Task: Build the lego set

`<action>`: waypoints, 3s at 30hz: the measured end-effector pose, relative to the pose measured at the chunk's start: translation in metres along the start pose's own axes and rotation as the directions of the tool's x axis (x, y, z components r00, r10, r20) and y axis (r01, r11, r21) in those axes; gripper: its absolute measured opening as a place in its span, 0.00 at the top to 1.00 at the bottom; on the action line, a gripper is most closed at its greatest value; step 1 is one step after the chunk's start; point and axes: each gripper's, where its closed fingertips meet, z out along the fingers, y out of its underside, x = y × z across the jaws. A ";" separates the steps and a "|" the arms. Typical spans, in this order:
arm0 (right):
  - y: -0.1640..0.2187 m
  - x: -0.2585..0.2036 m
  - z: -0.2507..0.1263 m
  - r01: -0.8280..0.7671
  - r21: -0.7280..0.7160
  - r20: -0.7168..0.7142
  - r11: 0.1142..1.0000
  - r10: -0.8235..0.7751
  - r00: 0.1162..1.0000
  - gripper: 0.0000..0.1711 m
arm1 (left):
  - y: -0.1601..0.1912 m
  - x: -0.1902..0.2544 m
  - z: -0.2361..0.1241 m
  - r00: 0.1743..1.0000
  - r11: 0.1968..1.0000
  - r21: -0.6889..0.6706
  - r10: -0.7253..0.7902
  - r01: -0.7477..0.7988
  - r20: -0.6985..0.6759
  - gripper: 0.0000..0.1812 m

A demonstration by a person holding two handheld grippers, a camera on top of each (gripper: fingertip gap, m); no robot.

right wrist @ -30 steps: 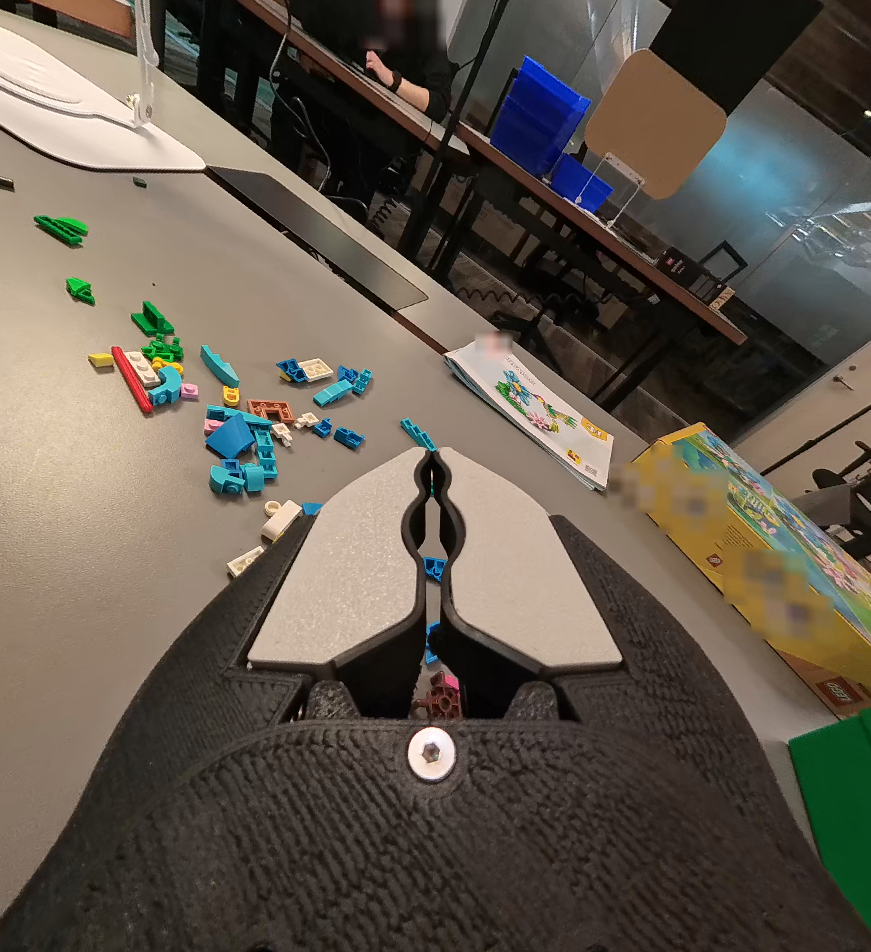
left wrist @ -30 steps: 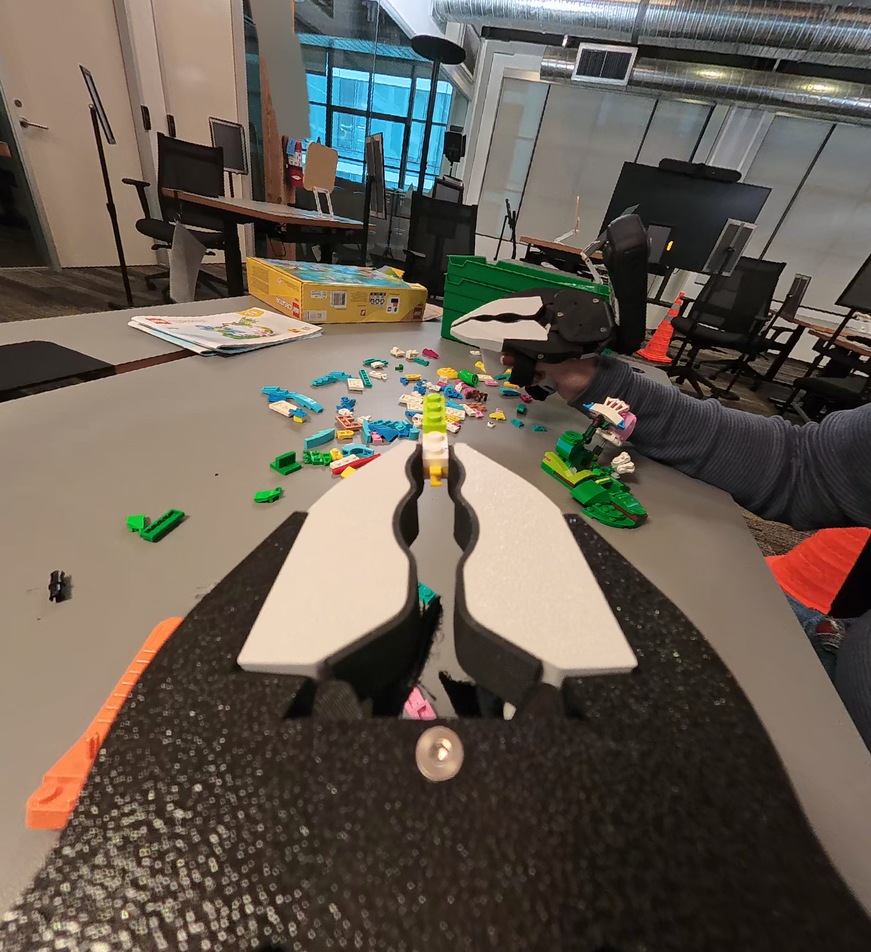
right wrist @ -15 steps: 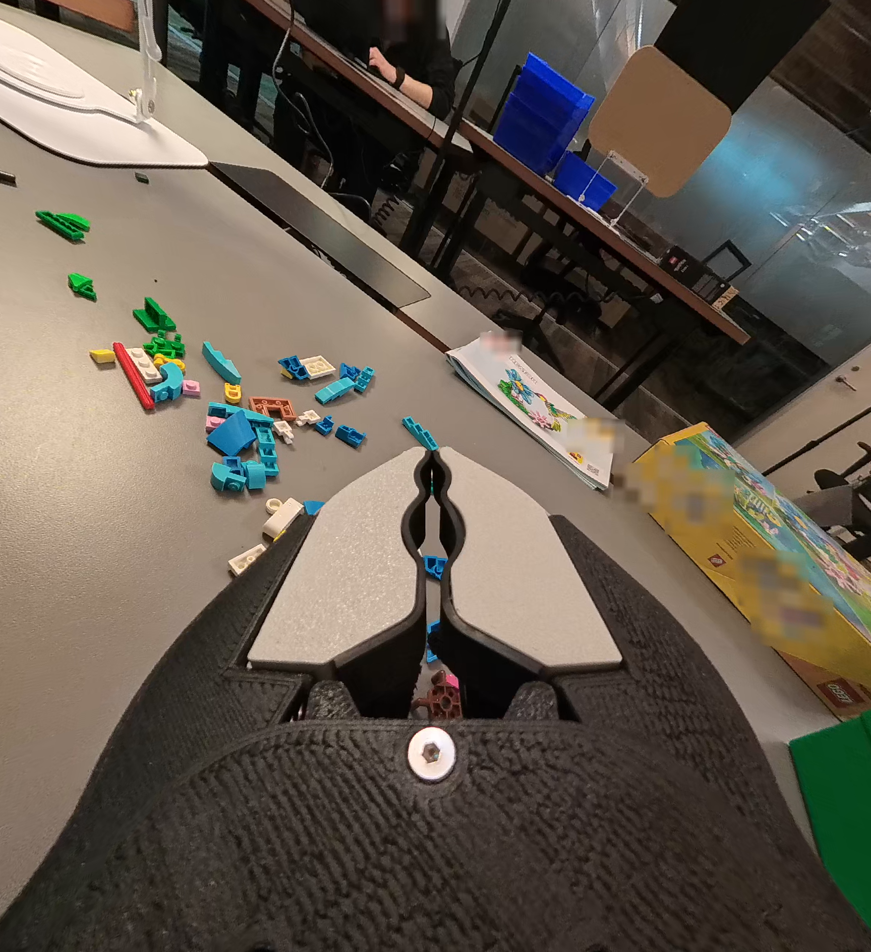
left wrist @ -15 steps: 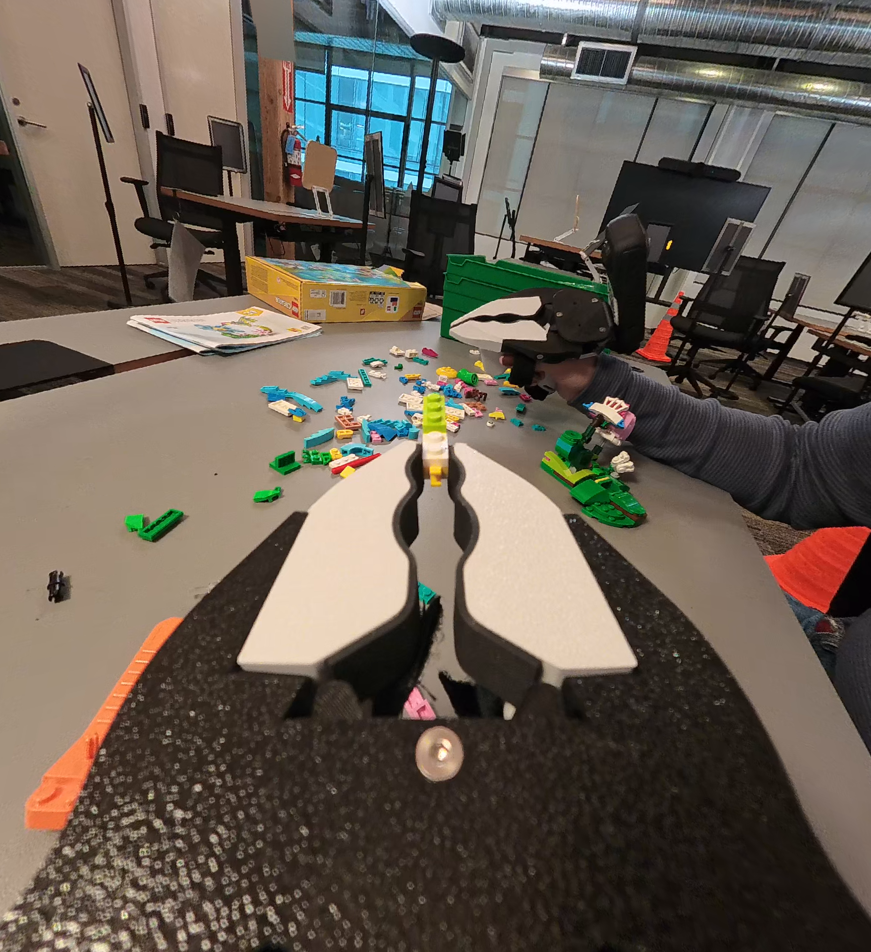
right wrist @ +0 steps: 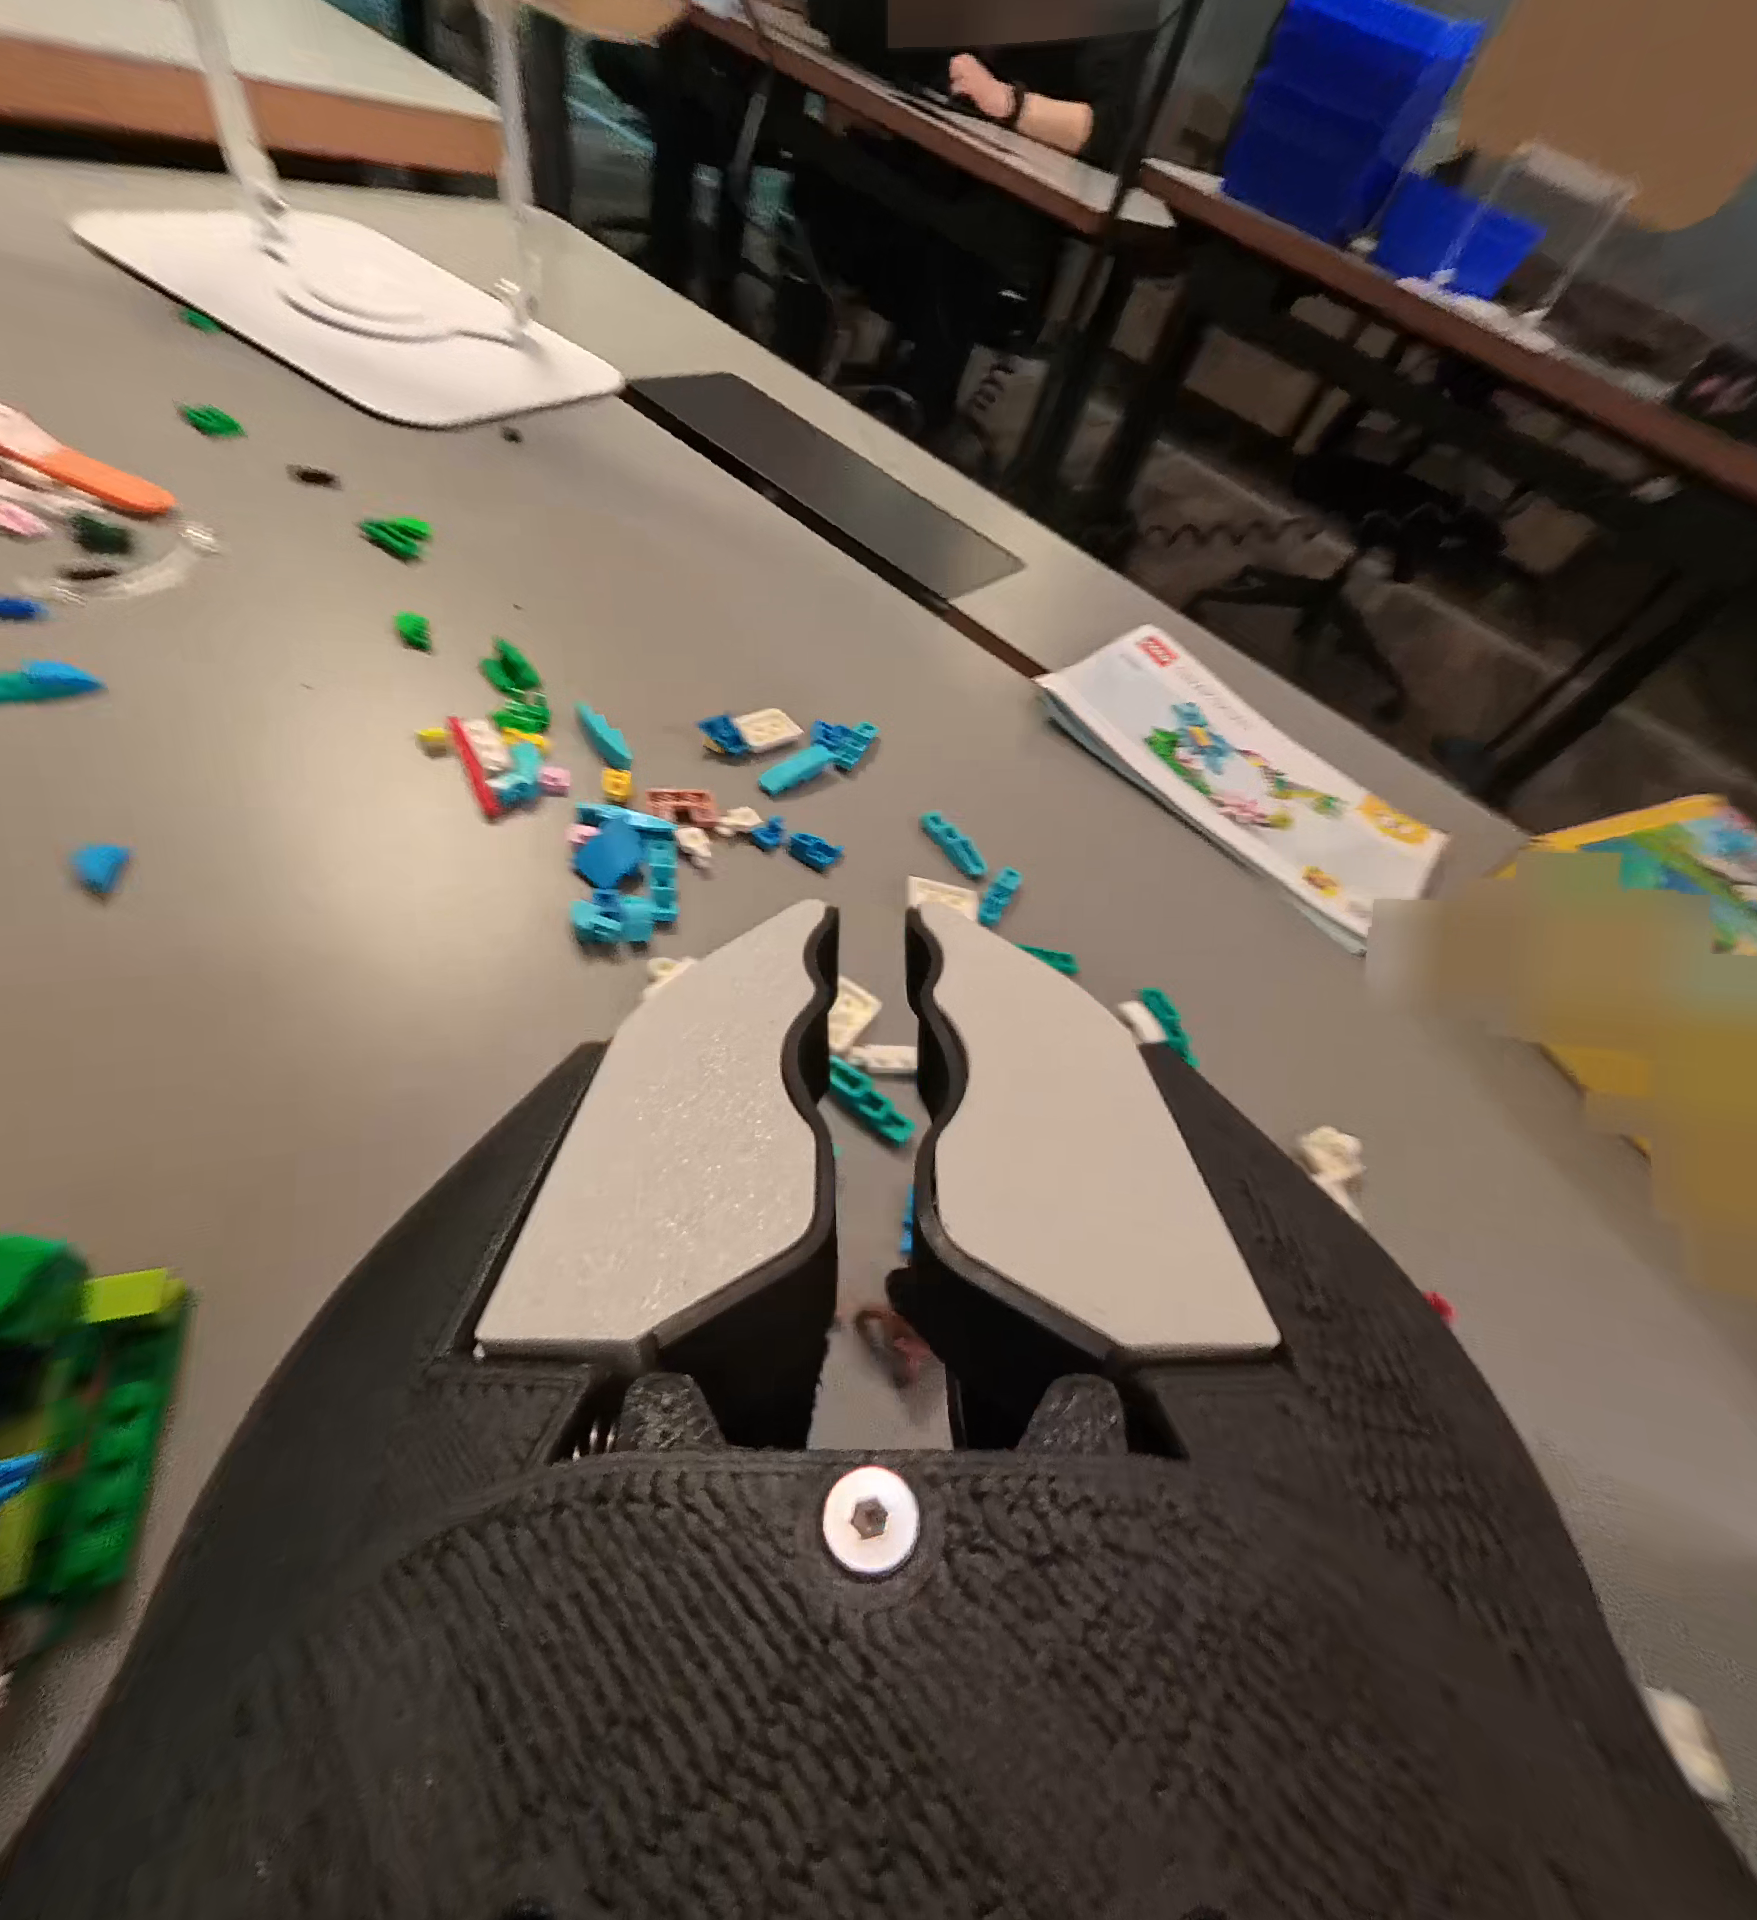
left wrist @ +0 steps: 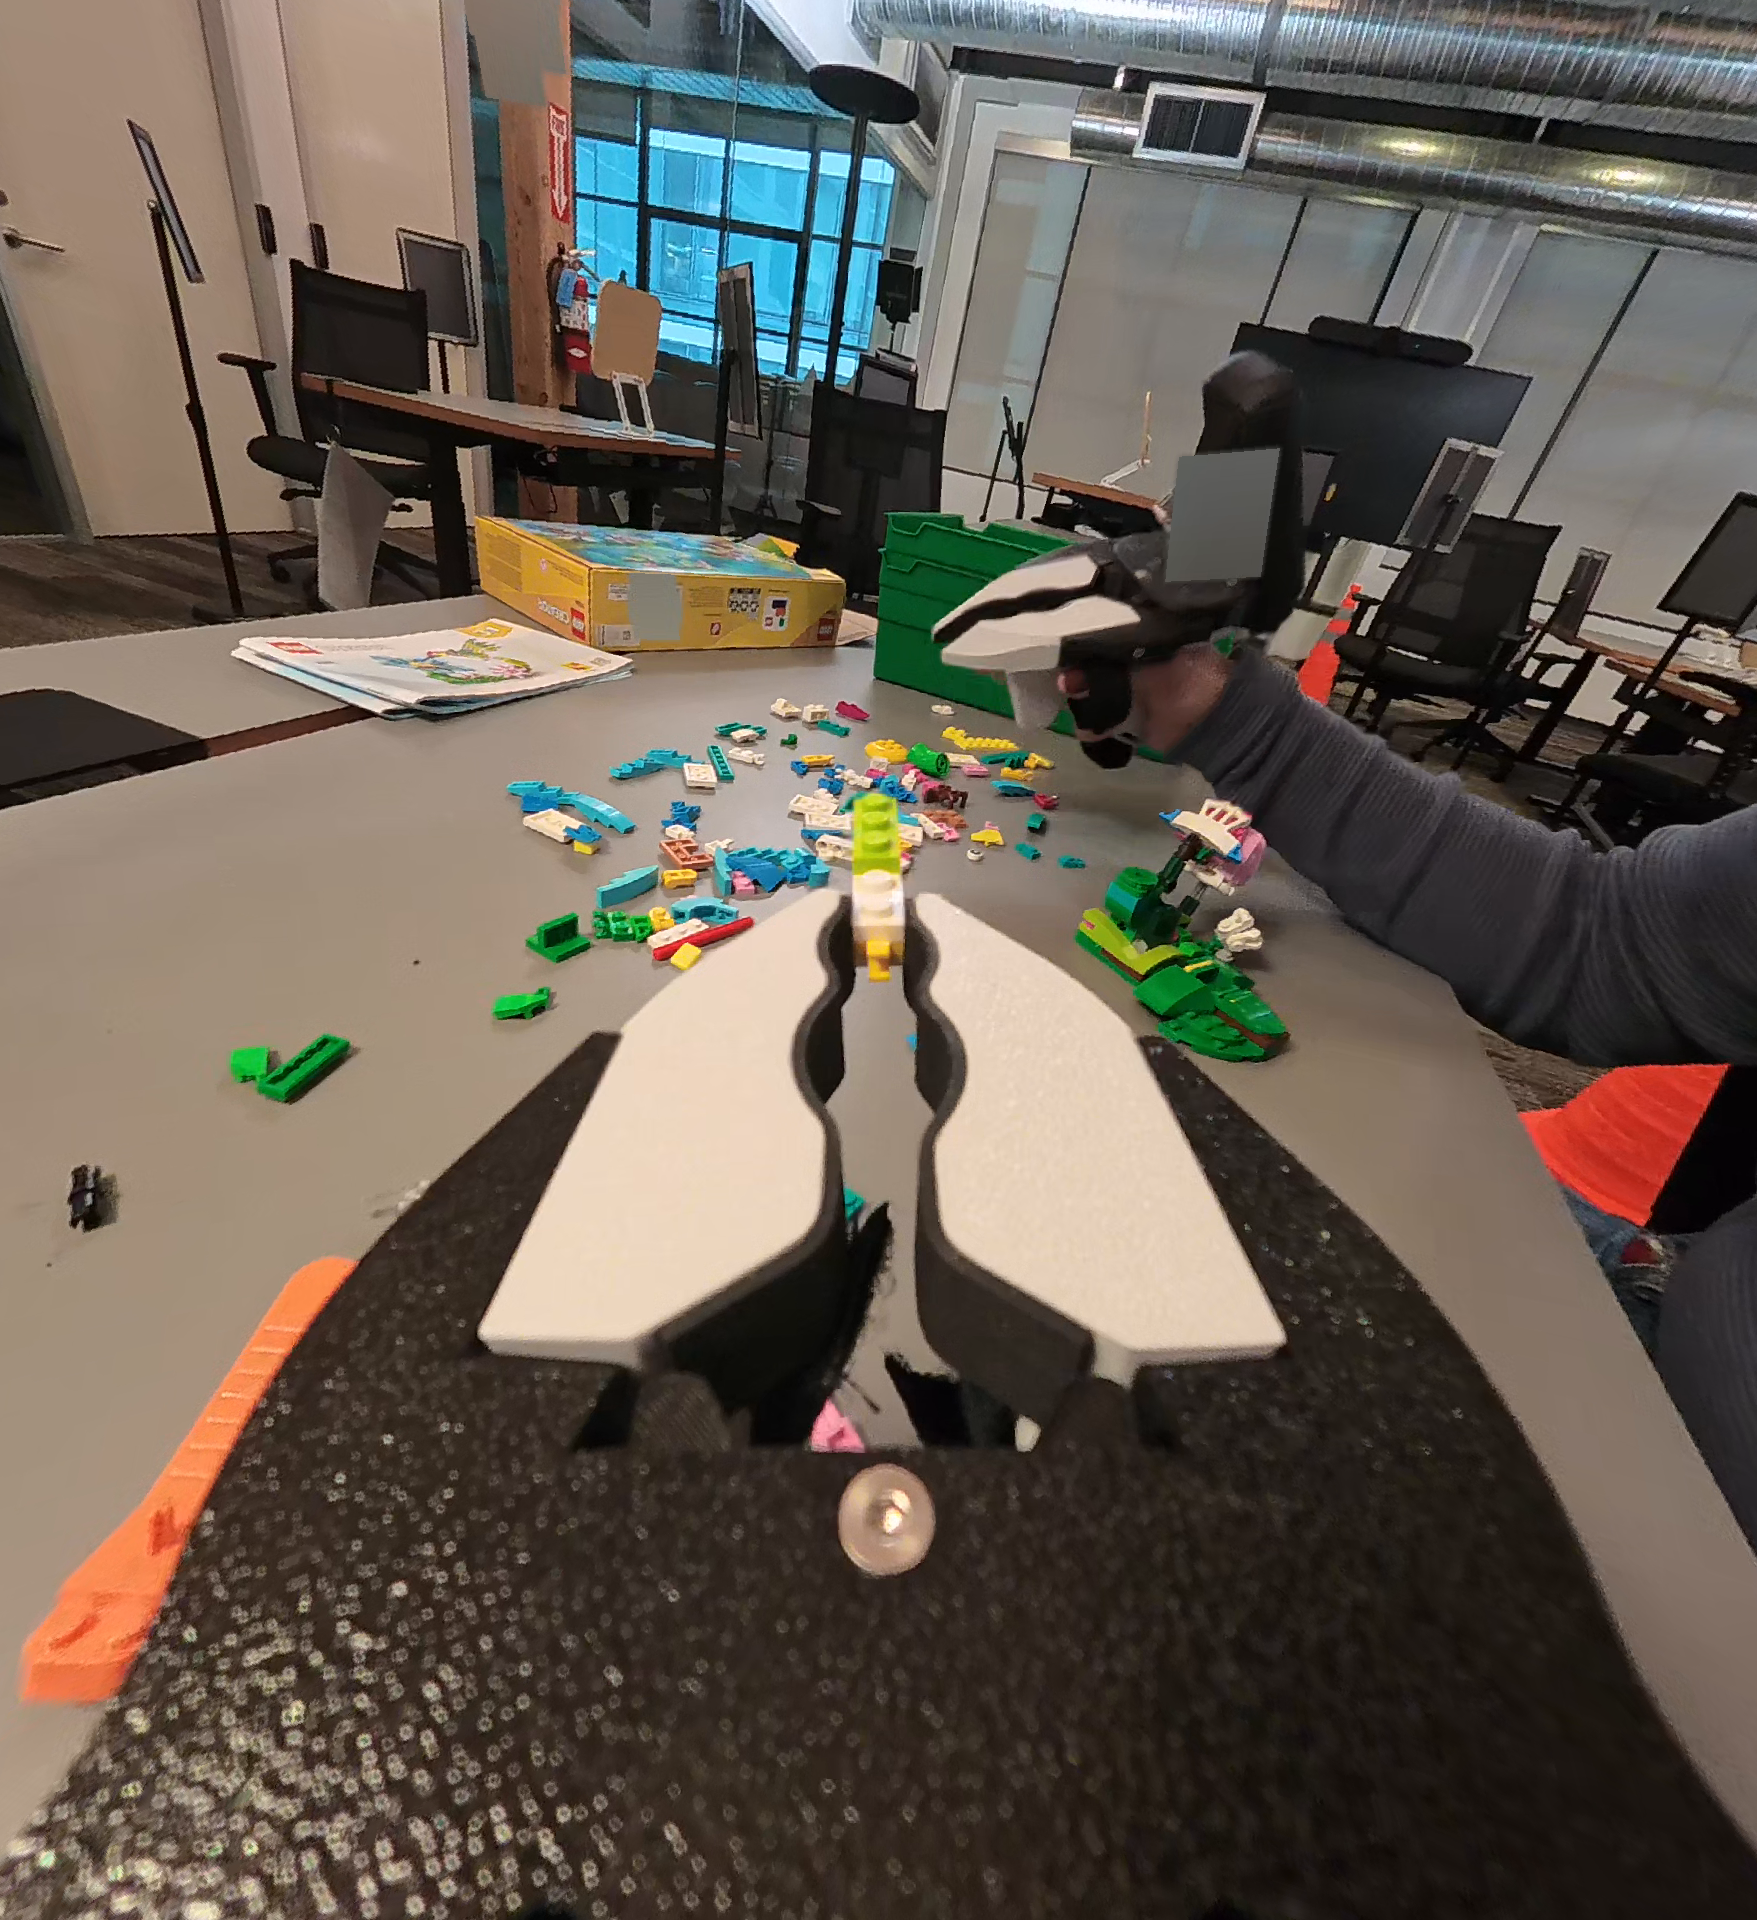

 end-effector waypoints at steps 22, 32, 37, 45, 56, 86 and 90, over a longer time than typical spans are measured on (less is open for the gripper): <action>-0.097 -0.255 0.011 0.014 0.072 0.722 0.997 -0.062 0.689 0.96 | 0.012 0.083 0.011 0.900 0.997 -0.058 0.013 -0.043 -0.436 0.96; -0.120 -0.216 0.044 -0.486 0.000 0.550 0.874 0.406 0.730 0.96 | -0.030 0.025 0.000 0.344 0.470 -0.265 0.845 -0.842 0.409 0.81; -0.132 -0.233 0.050 -0.672 -0.064 0.618 0.738 0.558 0.554 0.96 | -0.034 0.026 0.002 -0.087 0.132 -0.496 0.915 -0.858 0.394 0.80; -0.145 -0.247 0.044 -0.729 -0.068 0.710 0.682 0.546 0.445 0.93 | -0.041 0.031 -0.005 -0.229 0.015 -0.539 0.895 -0.842 0.382 0.96; -0.169 -0.253 0.013 -0.502 0.255 0.789 0.826 0.123 0.602 0.80 | -0.070 0.071 -0.024 0.961 0.866 0.500 0.126 0.014 -0.246 0.96; -0.105 -0.206 0.025 0.160 0.077 0.522 0.984 -0.177 0.835 0.87 | 0.021 0.050 0.009 0.953 0.969 -0.136 0.167 -0.205 -0.252 0.96; -0.086 -0.142 0.007 0.159 0.012 0.390 0.987 -0.151 0.909 0.92 | 0.008 0.034 0.006 0.977 0.985 -0.075 0.141 -0.155 -0.161 0.96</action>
